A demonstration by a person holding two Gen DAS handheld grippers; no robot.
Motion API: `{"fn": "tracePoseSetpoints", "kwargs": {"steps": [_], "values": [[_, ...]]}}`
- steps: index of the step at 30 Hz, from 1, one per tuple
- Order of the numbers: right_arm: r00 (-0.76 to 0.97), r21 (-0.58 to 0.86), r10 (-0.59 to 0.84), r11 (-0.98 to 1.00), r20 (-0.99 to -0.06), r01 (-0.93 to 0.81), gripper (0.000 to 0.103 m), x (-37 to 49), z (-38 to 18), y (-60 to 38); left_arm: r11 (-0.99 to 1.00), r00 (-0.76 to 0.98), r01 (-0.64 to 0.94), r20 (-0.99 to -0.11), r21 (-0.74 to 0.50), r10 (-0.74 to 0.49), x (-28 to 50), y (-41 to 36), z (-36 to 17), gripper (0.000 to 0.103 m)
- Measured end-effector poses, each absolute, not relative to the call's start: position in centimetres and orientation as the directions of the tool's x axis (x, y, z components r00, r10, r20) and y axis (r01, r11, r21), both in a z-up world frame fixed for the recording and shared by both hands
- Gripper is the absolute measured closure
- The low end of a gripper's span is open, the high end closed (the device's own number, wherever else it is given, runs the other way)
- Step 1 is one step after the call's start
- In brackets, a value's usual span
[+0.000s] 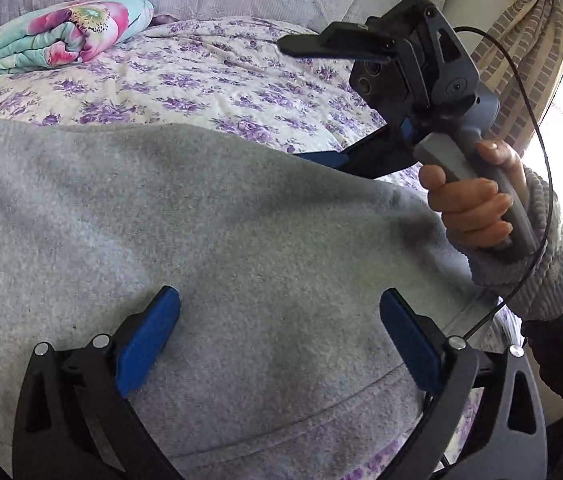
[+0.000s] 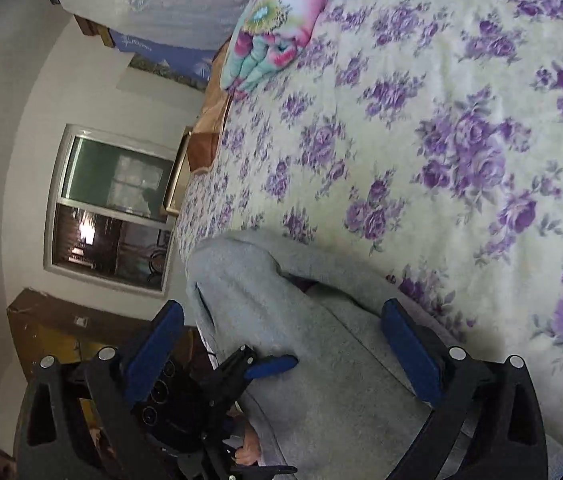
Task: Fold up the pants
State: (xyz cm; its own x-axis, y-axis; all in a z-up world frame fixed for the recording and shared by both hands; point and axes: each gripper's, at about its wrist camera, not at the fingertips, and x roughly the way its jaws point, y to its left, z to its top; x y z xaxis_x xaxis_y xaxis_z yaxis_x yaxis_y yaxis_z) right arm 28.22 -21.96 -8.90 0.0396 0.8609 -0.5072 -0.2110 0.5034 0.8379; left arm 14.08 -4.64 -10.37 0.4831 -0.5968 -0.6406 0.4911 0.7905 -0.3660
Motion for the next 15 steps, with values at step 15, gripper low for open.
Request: {"fn": "tracePoseSetpoints", "kwargs": {"steps": [15], "values": [[-0.063,0.826,0.829,0.542,-0.556,-0.152,0.003,27.5,-9.5,-18.8,0.776,0.479,0.491,-0.622,-0.396,-0.620,14.6,-4.3,-10.4,0.005]]}}
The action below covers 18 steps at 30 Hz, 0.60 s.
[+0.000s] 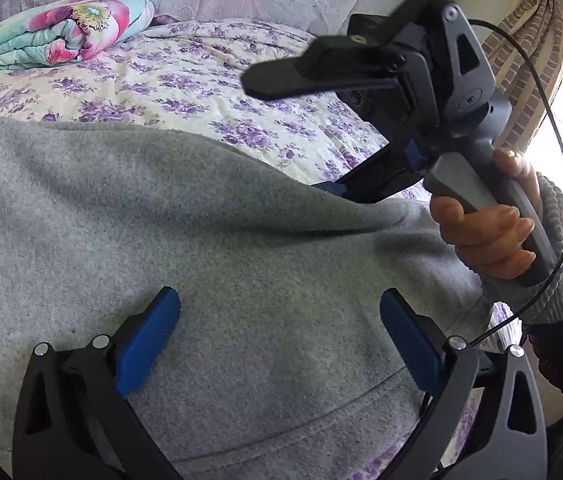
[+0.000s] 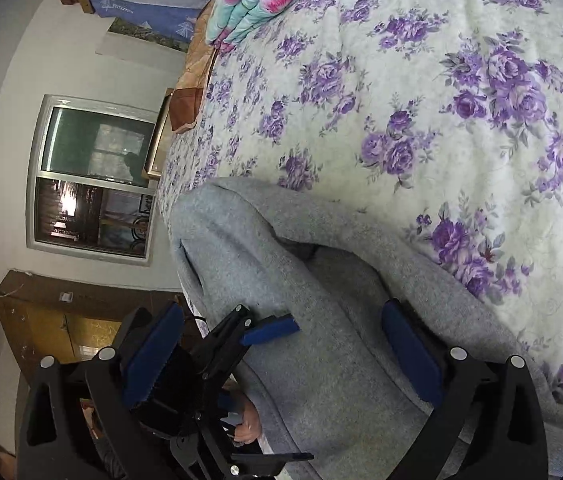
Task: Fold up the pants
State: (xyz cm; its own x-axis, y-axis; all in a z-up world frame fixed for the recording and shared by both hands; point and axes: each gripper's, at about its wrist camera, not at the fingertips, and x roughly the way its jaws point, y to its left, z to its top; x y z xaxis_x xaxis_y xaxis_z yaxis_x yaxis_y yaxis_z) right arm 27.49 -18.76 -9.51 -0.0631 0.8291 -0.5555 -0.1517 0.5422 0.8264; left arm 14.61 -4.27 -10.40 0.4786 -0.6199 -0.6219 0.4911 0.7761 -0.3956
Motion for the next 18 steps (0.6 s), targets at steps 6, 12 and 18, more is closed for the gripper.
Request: {"fn": "tracePoseSetpoints", "kwargs": {"steps": [6,12,18], "values": [[-0.067,0.876,0.879,0.461,-0.473,-0.140,0.003,30.1,-10.2,-15.8,0.772,0.479,0.491,-0.616,-0.403,-0.626,14.6,-4.2,-10.4,0.005],[0.265,0.884,0.898,0.411,-0.350,-0.223,0.005,32.1,-5.5,-21.4,0.761,0.475,0.492,-0.602,-0.423,-0.642,14.4,-3.8,-10.4,0.005],[0.151,0.874,0.894,0.445,-0.422,-0.193,0.005,32.6,-6.7,-20.6,0.750,0.470,0.493,-0.591,-0.441,-0.656,14.5,-3.5,-10.4,0.005]]}}
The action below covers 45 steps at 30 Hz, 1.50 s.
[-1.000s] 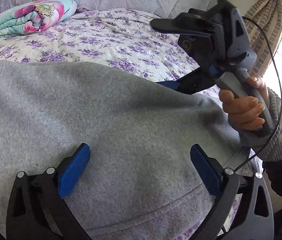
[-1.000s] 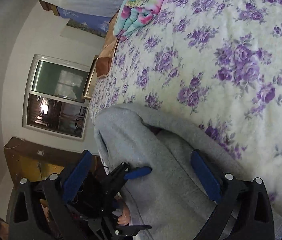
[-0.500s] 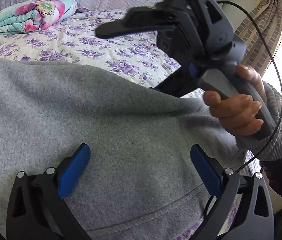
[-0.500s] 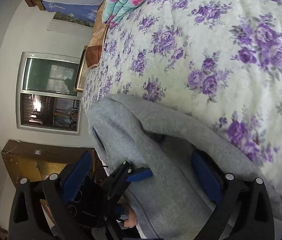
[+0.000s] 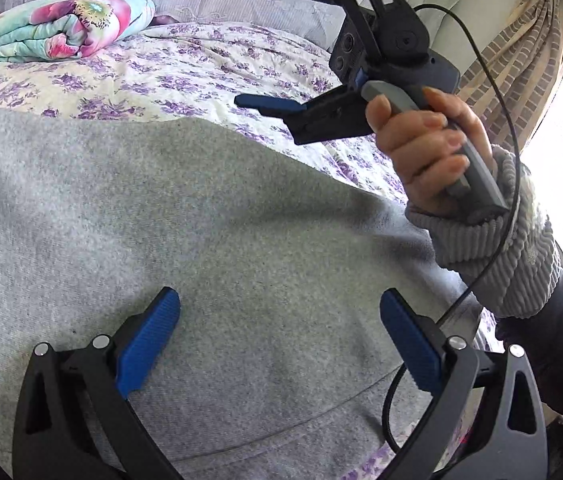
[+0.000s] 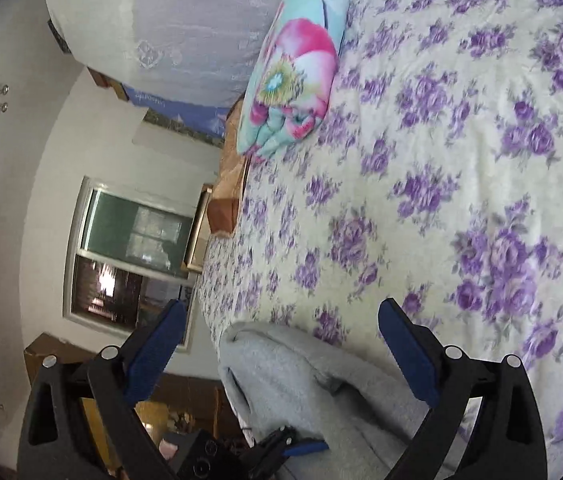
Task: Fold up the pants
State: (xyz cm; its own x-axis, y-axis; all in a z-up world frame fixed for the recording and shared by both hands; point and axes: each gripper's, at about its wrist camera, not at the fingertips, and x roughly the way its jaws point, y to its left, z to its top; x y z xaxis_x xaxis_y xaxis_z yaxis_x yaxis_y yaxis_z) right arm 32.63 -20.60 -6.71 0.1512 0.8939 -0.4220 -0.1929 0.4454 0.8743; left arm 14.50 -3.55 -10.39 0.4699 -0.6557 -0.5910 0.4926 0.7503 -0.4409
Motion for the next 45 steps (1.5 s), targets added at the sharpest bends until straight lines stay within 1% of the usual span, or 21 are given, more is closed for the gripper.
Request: {"fn": "tracePoseSetpoints", "kwargs": {"steps": [3,6,10,12,17,20,22,24,25,27,28,29,30,32,34,35,36,37,38,41,45], "values": [[0.048,0.839,0.871,0.484,-0.489,-0.248,0.005,30.4,-7.2,-18.5,0.747,0.469,0.493,-0.587,-0.445,-0.660,14.5,-3.5,-10.4,0.005],[-0.008,0.768,0.802,0.569,-0.597,-0.294,0.005,29.7,-8.1,-16.9,0.747,0.469,0.493,-0.587,-0.446,-0.660,14.6,-3.4,-10.4,0.005],[-0.182,0.759,0.752,0.560,-0.634,-0.331,0.003,29.6,-10.0,-14.5,0.746,0.468,0.493,-0.587,-0.447,-0.661,14.6,-3.4,-10.4,0.005],[-0.201,0.762,0.749,0.549,-0.631,-0.344,0.003,29.6,-10.0,-13.8,0.746,0.468,0.493,-0.586,-0.447,-0.661,14.6,-3.4,-10.4,0.005],[-0.107,0.905,0.915,0.357,-0.388,-0.230,0.003,31.3,-8.7,-15.3,0.745,0.468,0.493,-0.585,-0.449,-0.662,14.8,-3.3,-10.4,0.005],[-0.029,0.944,0.951,0.300,-0.307,-0.136,0.004,32.2,-10.0,-16.9,0.743,0.468,0.493,-0.582,-0.453,-0.665,14.9,-3.1,-10.4,0.005],[0.011,0.945,0.948,0.317,-0.317,-0.087,0.010,32.6,-11.3,-17.7,0.742,0.467,0.491,-0.581,-0.457,-0.667,14.9,-3.1,-10.4,0.005],[0.036,0.934,0.936,0.352,-0.350,-0.068,0.026,32.9,-12.4,-18.4,0.743,0.466,0.489,-0.583,-0.456,-0.665,15.0,-3.0,-10.4,0.005],[0.041,0.926,0.928,0.372,-0.370,-0.069,0.031,33.0,-12.7,-18.7,0.744,0.466,0.488,-0.584,-0.457,-0.665,15.0,-3.0,-10.4,0.005],[0.040,0.897,0.902,0.431,-0.429,-0.098,0.057,33.1,-12.9,-19.0,0.743,0.465,0.487,-0.584,-0.459,-0.665,15.0,-3.0,-10.4,0.005],[0.047,0.873,0.881,0.473,-0.471,-0.120,0.065,32.9,-12.8,-19.0,0.743,0.465,0.488,-0.583,-0.459,-0.666,14.9,-3.1,-10.4,0.005],[0.058,0.844,0.857,0.514,-0.511,-0.151,0.077,32.6,-12.7,-18.9,0.743,0.465,0.487,-0.584,-0.459,-0.665,14.8,-3.1,-10.4,0.005],[0.078,0.799,0.821,0.568,-0.565,-0.198,0.084,32.1,-12.2,-18.9,0.743,0.466,0.487,-0.583,-0.459,-0.666,14.8,-3.1,-10.4,0.005],[0.132,0.700,0.758,0.644,-0.639,-0.309,0.084,30.9,-10.9,-18.6,0.742,0.465,0.487,-0.583,-0.460,-0.666,14.8,-3.1,-10.4,0.005],[0.226,0.542,0.665,0.725,-0.712,-0.425,0.084,29.4,-8.7,-18.1,0.741,0.465,0.487,-0.581,-0.462,-0.668,14.9,-3.0,-10.4,0.005],[0.280,0.468,0.624,0.754,-0.729,-0.461,0.077,28.8,-7.7,-18.0,0.741,0.466,0.487,-0.580,-0.463,-0.669,14.9,-3.0,-10.4,0.005],[0.352,0.380,0.569,0.792,-0.743,-0.479,0.061,28.0,-6.6,-18.1,0.740,0.466,0.487,-0.579,-0.463,-0.669,15.0,-3.0,-10.5,0.005],[0.426,0.304,0.519,0.825,-0.741,-0.476,0.056,27.2,-5.6,-18.4,0.740,0.466,0.487,-0.579,-0.463,-0.669,15.0,-3.0,-10.5,0.005],[0.484,0.250,0.485,0.846,-0.728,-0.471,0.056,26.4,-4.7,-18.6,0.740,0.465,0.487,-0.579,-0.463,-0.669,15.0,-3.0,-10.5,0.005],[0.490,0.212,0.514,0.811,-0.704,-0.546,0.056,23.3,-3.6,-17.6,0.739,0.466,0.487,-0.577,-0.466,-0.671,15.0,-3.0,-10.5,0.005],[0.382,0.219,0.505,0.779,-0.774,-0.587,0.058,22.0,-6.3,-15.2,0.740,0.469,0.485,-0.575,-0.466,-0.670,14.8,-2.9,-10.5,0.005]]}}
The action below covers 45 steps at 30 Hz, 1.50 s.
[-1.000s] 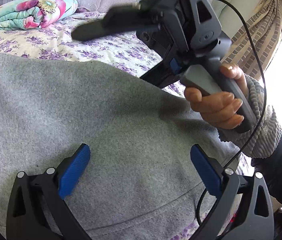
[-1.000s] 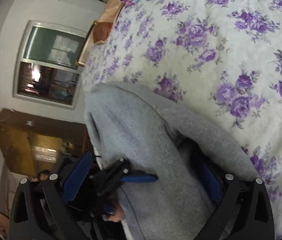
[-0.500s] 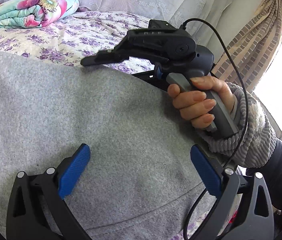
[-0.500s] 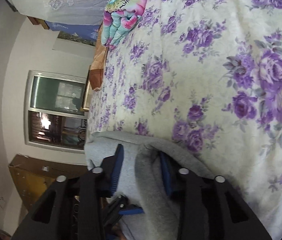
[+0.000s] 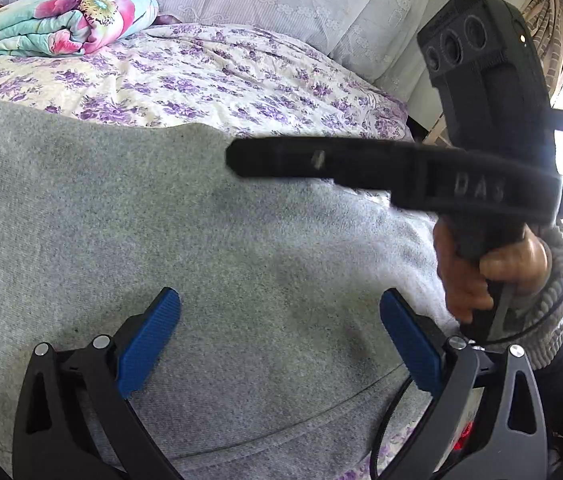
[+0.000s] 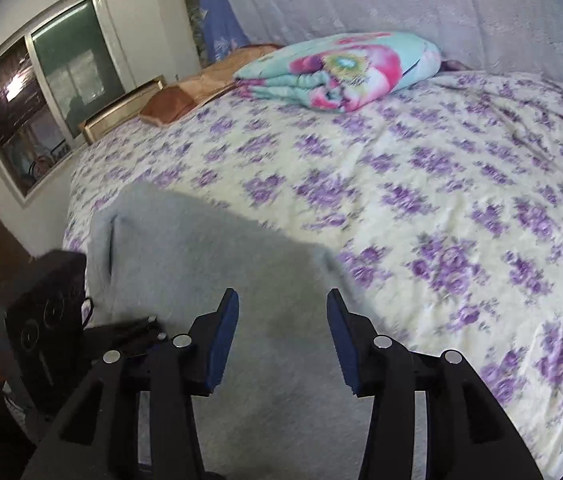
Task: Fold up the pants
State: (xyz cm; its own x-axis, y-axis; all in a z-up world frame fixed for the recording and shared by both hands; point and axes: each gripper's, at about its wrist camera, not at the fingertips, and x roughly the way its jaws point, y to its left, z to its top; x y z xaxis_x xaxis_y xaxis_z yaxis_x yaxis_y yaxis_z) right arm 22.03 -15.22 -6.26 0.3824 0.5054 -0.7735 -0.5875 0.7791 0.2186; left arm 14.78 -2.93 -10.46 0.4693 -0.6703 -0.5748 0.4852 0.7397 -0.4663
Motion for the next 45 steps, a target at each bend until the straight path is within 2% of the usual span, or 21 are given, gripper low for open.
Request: {"fn": "tracePoseSetpoints", "kwargs": {"steps": [2,3,5,7,10,12,14,18,21,23,25,26,29,31,33,34,36,39,42,43,45], "values": [[0.377,0.234,0.467,0.821,-0.800,-0.521,0.060,23.6,-8.2,-15.4,0.741,0.471,0.485,-0.575,-0.465,-0.669,14.7,-3.0,-10.4,0.005],[0.349,0.287,0.479,0.830,-0.805,-0.477,0.068,24.9,-9.5,-15.9,0.742,0.473,0.484,-0.575,-0.464,-0.668,14.7,-2.9,-10.4,0.005],[0.319,0.401,0.544,0.816,-0.776,-0.416,0.072,26.6,-10.1,-16.9,0.747,0.477,0.477,-0.578,-0.462,-0.662,14.7,-2.9,-10.4,0.005],[0.329,0.423,0.557,0.814,-0.763,-0.397,0.073,26.3,-9.4,-17.2,0.747,0.478,0.476,-0.576,-0.464,-0.663,14.7,-2.9,-10.4,0.005],[0.393,0.363,0.542,0.819,-0.743,-0.444,0.066,23.8,-7.4,-16.8,0.748,0.480,0.476,-0.575,-0.463,-0.662,14.9,-2.8,-10.4,0.005],[0.409,0.319,0.518,0.828,-0.752,-0.461,0.049,23.0,-7.3,-16.5,0.749,0.482,0.472,-0.575,-0.465,-0.661,14.9,-2.7,-10.4,0.005],[0.408,0.286,0.468,0.855,-0.784,-0.432,0.049,24.1,-9.1,-16.7,0.757,0.486,0.455,-0.582,-0.469,-0.652,15.0,-2.3,-10.2,0.005],[0.407,0.348,0.521,0.834,-0.750,-0.428,0.048,24.5,-9.8,-17.7,0.806,0.570,0.359,-0.573,-0.470,-0.589,14.5,1.7,-8.0,0.005],[0.405,0.355,0.548,0.814,-0.732,-0.460,0.036,24.1,-10.0,-17.5,0.864,0.684,0.228,-0.557,-0.449,-0.470,14.5,6.9,-6.2,0.005],[0.403,0.367,0.561,0.806,-0.723,-0.464,0.034,24.1,-9.9,-17.5,0.889,0.688,0.126,-0.607,-0.440,-0.398,15.4,9.8,-7.0,0.006],[0.397,0.394,0.582,0.795,-0.710,-0.461,0.033,24.2,-10.0,-17.9,0.850,0.657,0.184,-0.581,-0.494,-0.480,16.0,11.2,-8.6,0.007],[0.394,0.408,0.592,0.790,-0.703,-0.458,0.033,24.2,-10.0,-18.1,0.868,0.677,0.211,-0.573,-0.449,-0.461,15.2,10.8,-8.7,0.007],[0.414,0.413,0.594,0.792,-0.690,-0.449,0.033,23.7,-9.4,-18.4,0.944,0.724,0.156,-0.617,-0.291,-0.310,13.7,7.9,-7.8,0.008],[0.470,0.372,0.555,0.823,-0.686,-0.429,0.031,22.3,-8.2,-18.7,0.922,0.731,0.224,-0.572,-0.315,-0.372,13.1,6.8,-6.1,0.008],[0.512,0.352,0.537,0.837,-0.670,-0.419,0.015,19.9,-7.0,-19.2,0.914,0.747,0.269,-0.534,-0.303,-0.397,13.1,6.2,-4.5,0.005],[0.516,0.357,0.543,0.835,-0.662,-0.419,0.012,18.6,-6.7,-19.5,0.927,0.758,0.268,-0.536,-0.263,-0.371,13.6,5.6,-4.0,0.005],[0.510,0.363,0.538,0.838,-0.671,-0.407,0.009,16.3,-7.0,-20.2,0.957,0.765,0.233,-0.575,-0.174,-0.291,15.7,4.5,-4.4,0.005],[0.466,0.380,0.537,0.838,-0.703,-0.392,0.005,14.9,-9.9,-21.2,0.986,0.675,0.118,-0.719,-0.118,-0.167,20.2,4.6,-8.8,0.005],[0.474,0.427,0.568,0.821,-0.673,-0.379,0.006,15.0,-9.7,-22.0,0.989,0.731,0.119,-0.681,0.088,-0.027,19.1,1.9,-9.3,0.005],[0.485,0.457,0.578,0.816,-0.656,-0.353,0.006,14.9,-9.4,-22.5,0.987,0.735,0.116,-0.678,0.110,-0.010,18.8,1.6,-9.4,0.005],[0.527,0.526,0.601,0.794,-0.601,-0.305,0.006,13.8,-8.6,-24.2,0.992,0.740,0.109,-0.671,0.057,-0.043,18.1,2.4,-8.9,0.005]]}}
